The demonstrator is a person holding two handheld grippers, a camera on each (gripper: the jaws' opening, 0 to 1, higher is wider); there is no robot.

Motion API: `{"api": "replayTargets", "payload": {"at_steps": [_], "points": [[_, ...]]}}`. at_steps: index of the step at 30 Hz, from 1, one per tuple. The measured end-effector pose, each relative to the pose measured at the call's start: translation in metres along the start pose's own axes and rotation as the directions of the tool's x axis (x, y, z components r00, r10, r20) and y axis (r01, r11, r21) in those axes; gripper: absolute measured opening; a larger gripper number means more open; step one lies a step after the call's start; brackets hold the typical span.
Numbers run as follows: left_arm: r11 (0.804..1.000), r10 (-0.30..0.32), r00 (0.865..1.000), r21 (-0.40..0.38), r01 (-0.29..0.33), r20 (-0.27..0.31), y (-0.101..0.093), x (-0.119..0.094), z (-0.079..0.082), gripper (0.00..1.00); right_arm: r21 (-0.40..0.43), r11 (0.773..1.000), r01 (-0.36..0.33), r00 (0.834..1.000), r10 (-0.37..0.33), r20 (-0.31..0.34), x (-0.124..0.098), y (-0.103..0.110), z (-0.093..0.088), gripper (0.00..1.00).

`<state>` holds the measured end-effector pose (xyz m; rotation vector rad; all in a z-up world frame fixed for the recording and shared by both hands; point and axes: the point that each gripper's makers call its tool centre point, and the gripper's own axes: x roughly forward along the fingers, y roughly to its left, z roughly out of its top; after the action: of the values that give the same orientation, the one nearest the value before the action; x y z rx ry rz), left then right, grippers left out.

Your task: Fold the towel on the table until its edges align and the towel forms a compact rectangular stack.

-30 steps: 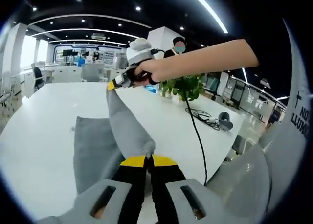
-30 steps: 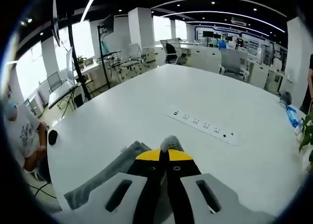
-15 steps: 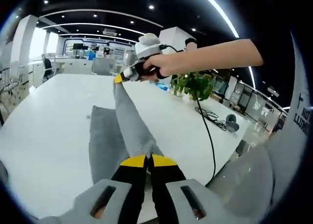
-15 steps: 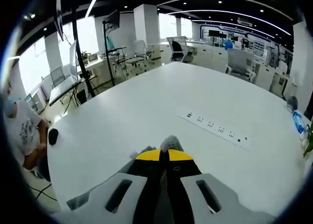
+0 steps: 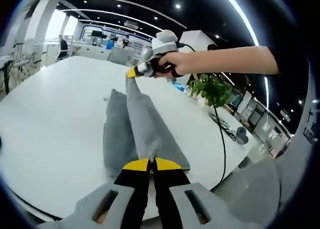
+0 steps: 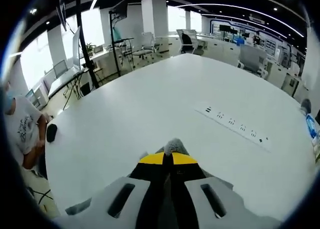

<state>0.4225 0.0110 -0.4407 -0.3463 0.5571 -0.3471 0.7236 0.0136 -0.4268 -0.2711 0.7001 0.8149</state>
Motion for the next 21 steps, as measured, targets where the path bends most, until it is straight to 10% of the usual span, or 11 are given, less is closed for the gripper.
{"api": "replayTargets", "payload": {"at_steps": [21], "points": [[0.991,0.096,0.994,-0.089,-0.101,-0.056,0.034,0.004,-0.027,0.03,-0.011,1.000,-0.010,0.997,0.009,-0.076,0.051,0.011,-0.021,0.01]]}}
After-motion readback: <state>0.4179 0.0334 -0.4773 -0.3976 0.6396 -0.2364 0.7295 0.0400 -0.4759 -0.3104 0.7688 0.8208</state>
